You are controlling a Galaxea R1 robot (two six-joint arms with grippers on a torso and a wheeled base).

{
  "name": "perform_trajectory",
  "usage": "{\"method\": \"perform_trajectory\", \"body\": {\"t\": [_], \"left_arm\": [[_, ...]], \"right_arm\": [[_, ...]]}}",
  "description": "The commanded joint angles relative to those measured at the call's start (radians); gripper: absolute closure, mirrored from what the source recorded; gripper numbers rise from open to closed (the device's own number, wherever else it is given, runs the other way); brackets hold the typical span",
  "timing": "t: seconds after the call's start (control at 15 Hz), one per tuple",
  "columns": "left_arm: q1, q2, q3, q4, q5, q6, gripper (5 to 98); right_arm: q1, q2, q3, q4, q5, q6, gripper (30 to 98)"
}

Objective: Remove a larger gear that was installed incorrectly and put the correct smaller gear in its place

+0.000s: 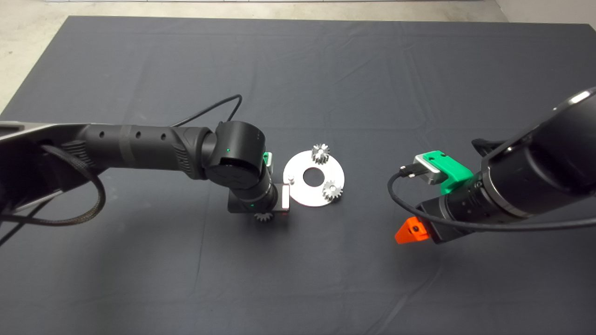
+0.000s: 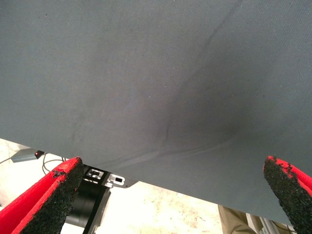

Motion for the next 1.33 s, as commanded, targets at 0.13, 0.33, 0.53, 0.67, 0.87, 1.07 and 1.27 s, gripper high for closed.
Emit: {"method": "perform_trajectory", "body": {"t": [0.13,0.33,0.53,0.67,0.87,1.07,1.27], "left_arm": [[-0.011,-0.002,0.000,0.012,0.019,0.007,42.4],[-0.011,0.000,0.000,0.012,0.019,0.007,46.0],[-0.011,0.000,0.000,0.012,0.019,0.007,47.5],[-0.011,-0.003,-0.002,0.012,0.019,0.009,52.1],[-0.011,-0.002,0.000,0.012,0.021,0.009,54.7],[-0.011,0.001,-0.002,0.012,0.021,0.009,58.1],[-0.011,-0.002,-0.002,0.012,0.021,0.010,61.3]], "right_arm": [[0.024,-0.006,0.009,0.022,-0.033,0.000,30.8],[0.024,-0.006,0.009,0.023,-0.033,0.000,30.8],[0.024,-0.006,0.009,0.023,-0.033,0.000,30.8],[0.024,-0.006,0.008,0.022,-0.033,0.000,30.8],[0.024,-0.006,0.008,0.023,-0.033,0.000,30.8],[0.024,-0.006,0.008,0.023,-0.033,0.000,30.8],[0.024,-0.006,0.008,0.021,-0.033,0.000,30.8]]}}
